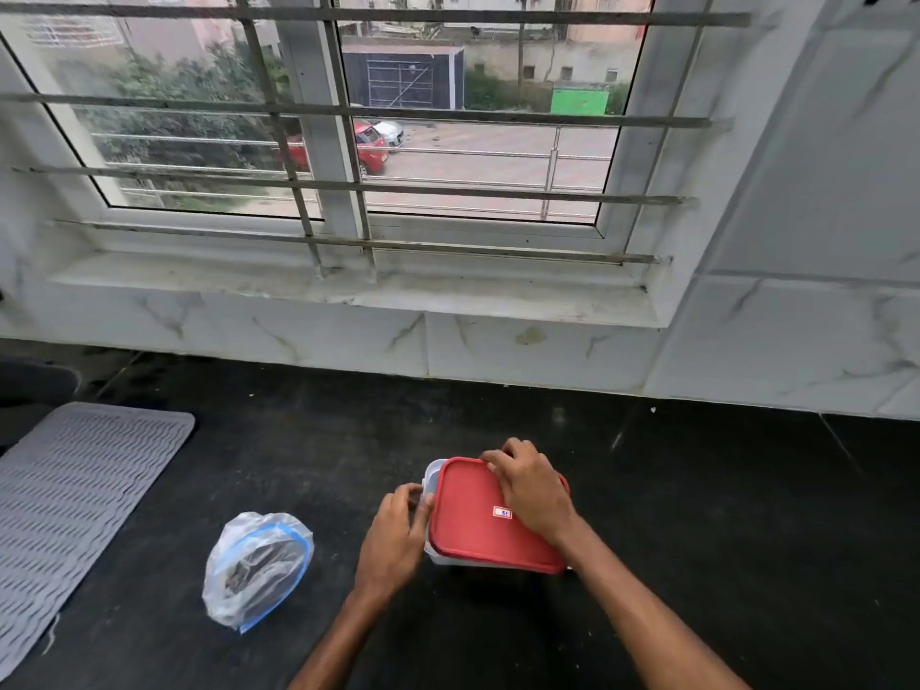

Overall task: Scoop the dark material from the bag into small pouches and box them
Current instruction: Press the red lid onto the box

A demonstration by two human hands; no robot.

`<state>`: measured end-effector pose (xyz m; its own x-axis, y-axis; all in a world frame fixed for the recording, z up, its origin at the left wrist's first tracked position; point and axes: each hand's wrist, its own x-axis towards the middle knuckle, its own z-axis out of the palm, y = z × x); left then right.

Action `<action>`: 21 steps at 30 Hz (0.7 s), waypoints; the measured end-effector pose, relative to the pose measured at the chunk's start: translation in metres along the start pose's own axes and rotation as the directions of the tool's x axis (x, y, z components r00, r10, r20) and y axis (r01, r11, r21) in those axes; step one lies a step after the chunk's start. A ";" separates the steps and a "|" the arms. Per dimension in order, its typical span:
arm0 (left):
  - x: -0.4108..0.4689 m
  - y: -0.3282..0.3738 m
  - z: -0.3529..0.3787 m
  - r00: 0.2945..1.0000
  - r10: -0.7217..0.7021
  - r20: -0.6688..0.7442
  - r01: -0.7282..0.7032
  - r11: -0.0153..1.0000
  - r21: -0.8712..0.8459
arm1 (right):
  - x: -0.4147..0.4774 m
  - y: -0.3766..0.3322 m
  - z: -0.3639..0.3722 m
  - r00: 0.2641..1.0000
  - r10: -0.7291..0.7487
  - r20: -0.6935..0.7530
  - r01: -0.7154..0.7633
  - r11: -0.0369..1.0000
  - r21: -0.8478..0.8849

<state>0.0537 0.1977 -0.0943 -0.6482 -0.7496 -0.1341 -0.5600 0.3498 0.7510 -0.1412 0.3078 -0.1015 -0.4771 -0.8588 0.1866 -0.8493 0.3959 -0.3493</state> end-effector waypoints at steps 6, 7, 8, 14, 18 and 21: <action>0.005 0.005 0.009 1.000 -0.017 -0.022 0.018 0.999 0.034 | 0.015 -0.023 0.011 0.990 -0.093 -0.110 0.068 0.974 -0.214; 0.005 0.005 0.010 0.999 -0.037 -0.034 0.038 0.999 0.034 | 0.017 -0.025 0.013 0.989 -0.102 -0.104 0.077 0.971 -0.227; 0.005 0.005 0.012 0.998 -0.049 -0.044 0.050 0.998 0.025 | 0.019 -0.027 0.014 0.989 -0.103 -0.102 0.077 0.969 -0.234; 0.008 0.009 0.022 0.995 0.077 0.058 -0.089 0.968 0.236 | 0.019 -0.026 0.014 0.999 -0.036 -0.024 0.029 0.971 -0.236; 0.022 0.013 0.028 0.944 0.225 0.242 -0.321 0.800 0.507 | 0.008 -0.035 0.003 0.982 0.186 -0.024 -0.186 0.952 -0.242; 0.028 0.017 0.028 0.932 0.236 0.275 -0.355 0.747 0.563 | -0.008 -0.033 0.003 0.933 0.349 0.082 -0.335 0.930 -0.152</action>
<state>0.0115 0.1986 -0.1029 -0.8783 -0.4614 -0.1255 -0.4781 0.8435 0.2446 -0.1084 0.3008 -0.0939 -0.7236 -0.6899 -0.0229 -0.6644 0.7050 -0.2481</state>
